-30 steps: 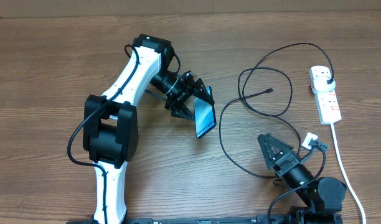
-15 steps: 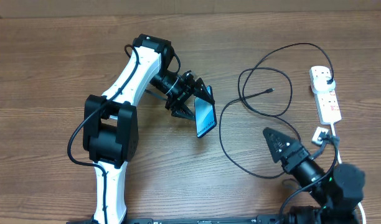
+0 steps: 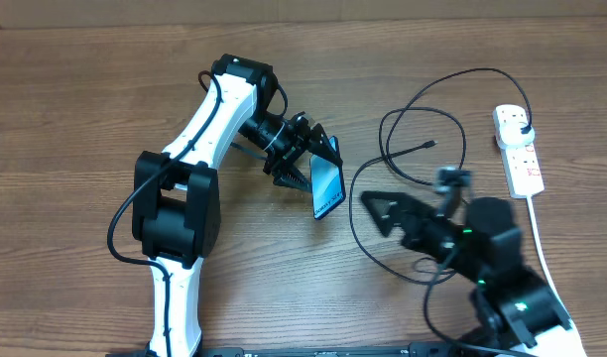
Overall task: Plug charger to phone and switch on socket
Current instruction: 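Move the right gripper to the phone and grasp its lower edge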
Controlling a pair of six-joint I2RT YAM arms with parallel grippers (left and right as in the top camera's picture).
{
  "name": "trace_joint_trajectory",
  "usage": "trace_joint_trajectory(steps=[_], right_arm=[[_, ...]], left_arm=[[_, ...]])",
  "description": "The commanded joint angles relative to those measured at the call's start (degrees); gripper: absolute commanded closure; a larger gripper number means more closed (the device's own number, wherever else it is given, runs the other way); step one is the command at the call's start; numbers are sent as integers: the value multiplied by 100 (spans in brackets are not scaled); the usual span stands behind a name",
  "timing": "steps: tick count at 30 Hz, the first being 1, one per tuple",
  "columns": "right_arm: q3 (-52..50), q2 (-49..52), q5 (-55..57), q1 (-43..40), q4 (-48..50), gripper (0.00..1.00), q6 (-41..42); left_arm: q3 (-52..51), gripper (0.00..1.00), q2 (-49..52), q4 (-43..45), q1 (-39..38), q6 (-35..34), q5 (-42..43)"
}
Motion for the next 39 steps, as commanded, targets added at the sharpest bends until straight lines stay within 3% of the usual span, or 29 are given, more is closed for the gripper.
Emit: trace_joint_trajectory(steps=[1,4,9,19,25,39], right_arm=[[170,317,1773,903,229,1,-7],[168,688,3003,1655,553,0,162],[168,1427,4153,2472,1231,0,780],[168,2833,4538,2708,2511,1,942],[168,3091,4533,2708,2686,30,942],[168,3091,4461,2708,2833,70,944]], left_arm=[[157,46,7,-35,24,46,317],[157,46,7,-35,24,46,317],[157,46,7,-37,24,46,319],[157,46,7,-39,26,46,317],[157,46,7,-37,26,46,317],[157,46,7,-33,26,48,313]])
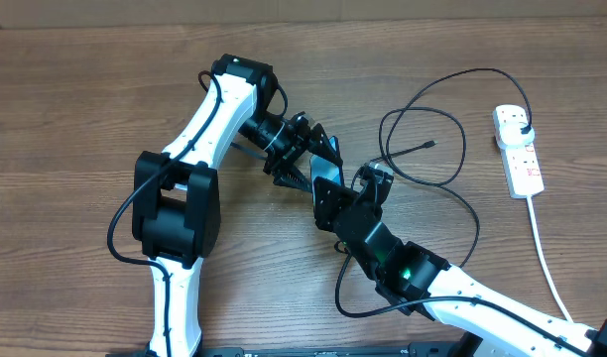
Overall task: Plug charger to phone and switch on socket
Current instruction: 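Move the right gripper to the phone and grasp its lower edge, then open the left gripper and withdraw it, right gripper holding phone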
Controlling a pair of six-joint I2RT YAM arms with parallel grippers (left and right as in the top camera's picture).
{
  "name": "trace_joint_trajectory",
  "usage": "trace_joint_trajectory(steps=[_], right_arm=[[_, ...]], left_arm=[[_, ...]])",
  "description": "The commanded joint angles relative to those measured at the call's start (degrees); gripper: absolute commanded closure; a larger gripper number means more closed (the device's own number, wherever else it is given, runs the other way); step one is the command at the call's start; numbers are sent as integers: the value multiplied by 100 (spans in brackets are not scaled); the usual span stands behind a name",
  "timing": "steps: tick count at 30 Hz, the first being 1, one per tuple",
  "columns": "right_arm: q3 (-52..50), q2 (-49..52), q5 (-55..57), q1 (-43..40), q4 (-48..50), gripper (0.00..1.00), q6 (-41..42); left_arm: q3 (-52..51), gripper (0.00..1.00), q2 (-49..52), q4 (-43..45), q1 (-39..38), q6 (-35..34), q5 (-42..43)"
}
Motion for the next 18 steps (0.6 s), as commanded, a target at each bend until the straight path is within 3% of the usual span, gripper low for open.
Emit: trace_joint_trajectory(steps=[1,7,12,16,18], right_arm=[[153,0,-13,28,26,74,13],[153,0,-385,28,96,91,13],[153,-4,-479,28,157,96,15],[153,-7,-474,26,157,96,13],[153,-15,-442,26,153,96,7]], left_arm=[[155,46,7,-35,26,46,293],[155,46,7,-35,26,46,278],[155,43,7,-28,26,46,271],[155,30,7,85,26,48,227],[155,7,7,146,26,44,238]])
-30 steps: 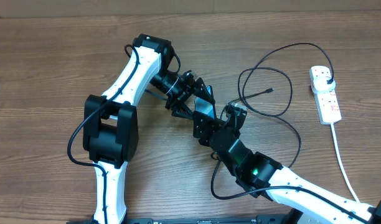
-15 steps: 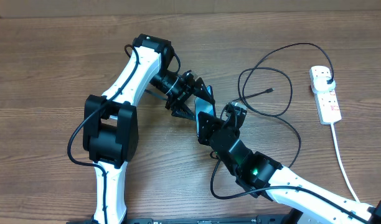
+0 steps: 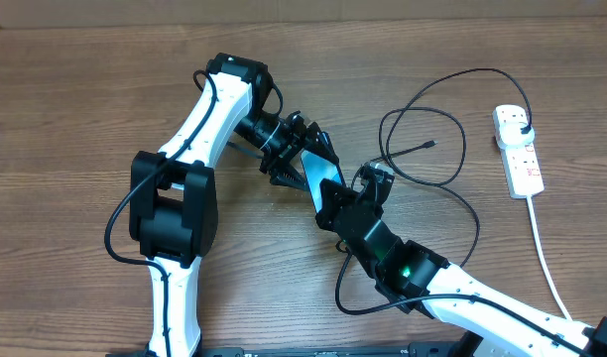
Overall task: Plug charger to phone and switch on socket
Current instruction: 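Open the left gripper and withdraw it, right gripper holding phone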
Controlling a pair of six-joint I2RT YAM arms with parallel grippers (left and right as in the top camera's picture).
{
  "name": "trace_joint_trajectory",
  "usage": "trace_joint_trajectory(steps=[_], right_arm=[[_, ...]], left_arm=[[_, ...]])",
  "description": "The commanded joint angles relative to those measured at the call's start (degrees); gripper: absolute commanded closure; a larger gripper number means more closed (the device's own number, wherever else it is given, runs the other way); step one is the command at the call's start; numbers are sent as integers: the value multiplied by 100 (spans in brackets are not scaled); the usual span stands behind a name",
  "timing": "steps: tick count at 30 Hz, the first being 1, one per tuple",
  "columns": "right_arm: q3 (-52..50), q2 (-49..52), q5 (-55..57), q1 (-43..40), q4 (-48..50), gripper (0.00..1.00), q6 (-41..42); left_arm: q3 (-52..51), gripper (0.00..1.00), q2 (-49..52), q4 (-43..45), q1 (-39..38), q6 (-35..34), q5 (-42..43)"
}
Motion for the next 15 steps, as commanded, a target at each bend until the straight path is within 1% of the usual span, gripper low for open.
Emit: trace_joint_trajectory(steps=[1,4,7,9,12,14,15], right_arm=[[153,-70,-310,74,179,96,-105],[153,-79,-114,59,103,96,-258],[153,-260,35,-61,-164,96,-254],[153,-511,33,-195,-411,96,-243],[153,-1062,31,-446,-977,96,-39],[153,-1502,7,-647,-1436,96,258],[153,-1729,-11,-750,-1665,96,422]], left_arm=[[151,0,7,184,-39,48,262],[151,0,7,262,-9,-37,284],[166,0,4,210,114,57,282],[234,0,4,52,249,341,284],[431,0,-4,-424,476,931,280],[654,2,-7,-780,638,1320,295],[728,3,-44,-778,704,1344,273]])
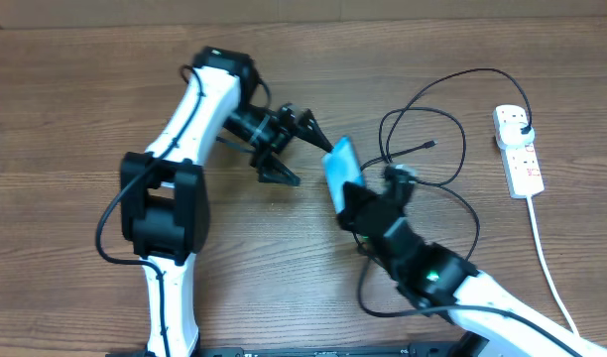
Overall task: Plug charger to phone and switch on socket
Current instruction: 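Open the left gripper and withdraw it, right gripper holding phone, then swing the left gripper back toward the phone held by the right gripper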
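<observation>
The phone (pixel 340 165), its blue screen up, lies tilted near the table's middle. My right gripper (pixel 361 204) is shut on its lower end. My left gripper (pixel 311 166) stands open just to the phone's left, its upper finger tip close to the phone's top edge. The black charger cable (pixel 460 149) loops to the right of the phone, and its free plug end (pixel 431 145) lies loose on the wood. The white socket strip (pixel 521 159) is at the far right with the charger's plug (pixel 522 124) seated in it.
A white lead (pixel 542 258) runs from the strip down the right side. The black cable's loops (pixel 368 288) pass under and around my right arm. The left arm stretches across the left half of the wooden table (pixel 65 119).
My left gripper has let go of the phone and moved back to the left. The right gripper, shut on the phone, has moved it to the right and up, toward the cable.
At first my left gripper held the phone while the right gripper stood open off to the right. Then the right gripper was at the phone's lower end, with both grippers on it. Now only the right one holds it.
</observation>
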Controlling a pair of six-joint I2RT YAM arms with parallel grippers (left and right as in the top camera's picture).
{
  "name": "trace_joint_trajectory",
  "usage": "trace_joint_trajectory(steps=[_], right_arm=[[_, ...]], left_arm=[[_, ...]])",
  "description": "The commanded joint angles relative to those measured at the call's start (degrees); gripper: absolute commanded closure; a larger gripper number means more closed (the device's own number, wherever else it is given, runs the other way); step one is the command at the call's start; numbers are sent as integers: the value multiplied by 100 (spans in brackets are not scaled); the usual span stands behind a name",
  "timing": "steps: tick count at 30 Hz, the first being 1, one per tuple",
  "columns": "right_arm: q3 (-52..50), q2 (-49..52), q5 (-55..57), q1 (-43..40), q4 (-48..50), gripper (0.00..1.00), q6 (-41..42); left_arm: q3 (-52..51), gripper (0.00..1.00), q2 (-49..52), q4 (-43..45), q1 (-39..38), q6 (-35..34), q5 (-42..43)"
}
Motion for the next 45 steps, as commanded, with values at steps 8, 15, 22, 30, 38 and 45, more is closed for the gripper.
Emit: trace_joint_trajectory(steps=[8,15,22,30,38,45], right_arm=[[133,-1941,28,-621,-1241,96,1128],[96,-2135,26,-621,-1375,96,1150],[-116,-2096,24,-621,-1303,96,1729],[-116,-2033,-251,-621,-1202,96,1729],[-116,-2033,-254,-621,-1281,96,1729],[-116,-2033,-319,-621,-1281,96,1729]], left_arm=[[402,2,-1139,-76,433,968,-192],[367,14,-3067,-72,-46,964,-2140],[326,13,-4494,-70,-1764,-192,-4804],[-1021,12,-5171,407,-3377,-2280,-7278],[-2688,10,-5320,2031,-3134,-2776,-6767],[-2702,1,-5318,3635,-2813,-2669,-6721]])
